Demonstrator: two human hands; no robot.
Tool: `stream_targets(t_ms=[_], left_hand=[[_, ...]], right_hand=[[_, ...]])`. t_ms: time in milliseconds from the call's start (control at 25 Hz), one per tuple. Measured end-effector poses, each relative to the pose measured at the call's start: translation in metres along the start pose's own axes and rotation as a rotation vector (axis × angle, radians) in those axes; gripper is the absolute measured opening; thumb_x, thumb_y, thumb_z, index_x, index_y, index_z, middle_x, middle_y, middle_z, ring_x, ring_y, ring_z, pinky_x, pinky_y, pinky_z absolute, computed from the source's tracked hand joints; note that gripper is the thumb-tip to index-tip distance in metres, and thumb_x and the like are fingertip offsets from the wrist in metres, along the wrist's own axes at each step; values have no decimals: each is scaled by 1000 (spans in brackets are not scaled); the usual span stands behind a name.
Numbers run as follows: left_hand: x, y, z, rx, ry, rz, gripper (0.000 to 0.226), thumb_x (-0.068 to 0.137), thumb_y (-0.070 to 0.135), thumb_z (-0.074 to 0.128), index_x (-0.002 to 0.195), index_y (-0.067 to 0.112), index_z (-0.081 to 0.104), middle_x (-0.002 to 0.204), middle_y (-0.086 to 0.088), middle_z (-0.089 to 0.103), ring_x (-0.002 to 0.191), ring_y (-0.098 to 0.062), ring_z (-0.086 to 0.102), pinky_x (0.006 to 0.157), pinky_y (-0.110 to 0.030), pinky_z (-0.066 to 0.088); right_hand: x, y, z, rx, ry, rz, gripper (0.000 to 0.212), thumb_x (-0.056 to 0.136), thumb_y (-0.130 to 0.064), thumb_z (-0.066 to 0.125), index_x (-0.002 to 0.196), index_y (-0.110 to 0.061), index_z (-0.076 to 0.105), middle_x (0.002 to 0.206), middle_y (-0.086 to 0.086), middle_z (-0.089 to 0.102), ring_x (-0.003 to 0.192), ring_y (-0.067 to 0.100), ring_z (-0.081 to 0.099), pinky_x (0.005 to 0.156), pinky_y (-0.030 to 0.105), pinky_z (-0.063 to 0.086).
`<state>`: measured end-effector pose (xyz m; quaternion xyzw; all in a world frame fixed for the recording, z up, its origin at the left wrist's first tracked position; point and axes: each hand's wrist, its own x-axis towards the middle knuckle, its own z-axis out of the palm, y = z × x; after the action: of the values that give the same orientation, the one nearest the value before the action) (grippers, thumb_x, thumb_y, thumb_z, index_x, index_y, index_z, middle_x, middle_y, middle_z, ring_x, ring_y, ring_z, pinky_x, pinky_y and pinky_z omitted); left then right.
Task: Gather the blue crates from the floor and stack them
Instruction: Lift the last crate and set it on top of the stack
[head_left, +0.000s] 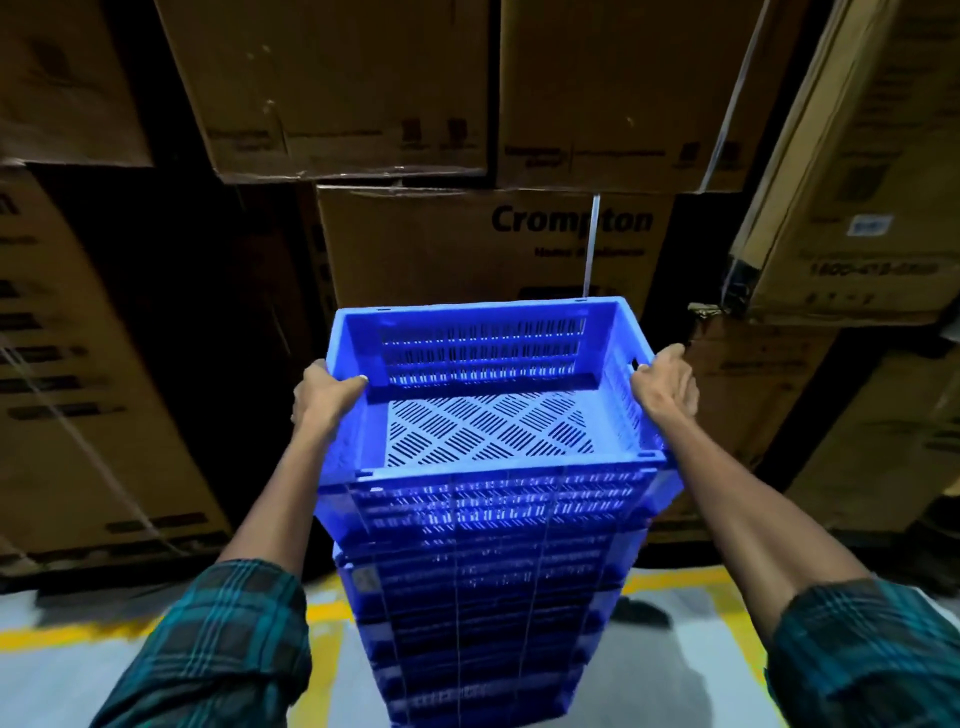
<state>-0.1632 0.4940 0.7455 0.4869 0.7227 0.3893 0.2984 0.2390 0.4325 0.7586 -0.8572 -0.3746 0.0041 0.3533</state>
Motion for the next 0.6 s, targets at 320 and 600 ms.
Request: stream_targets(t_ms=[320,600], left_hand=[[27,-12,28,83,9,5,57,66,43,65,120,27,64,100,-11,74,89,-33,72,87,-43,59],[-13,-8,22,179,102,-5,41,88,10,54,128,10,58,125,-24,60,111,-44,62,93,-42,50]], right_hand=[[41,6,16,25,-180,20,34,93,-19,53,122,-3,45,124,26,58,114,45,57,87,46,48],[44,-2,28,-94,-230,5,38,93,-19,54,127,-9,40,131,22,52,121,44,52,94,50,43]])
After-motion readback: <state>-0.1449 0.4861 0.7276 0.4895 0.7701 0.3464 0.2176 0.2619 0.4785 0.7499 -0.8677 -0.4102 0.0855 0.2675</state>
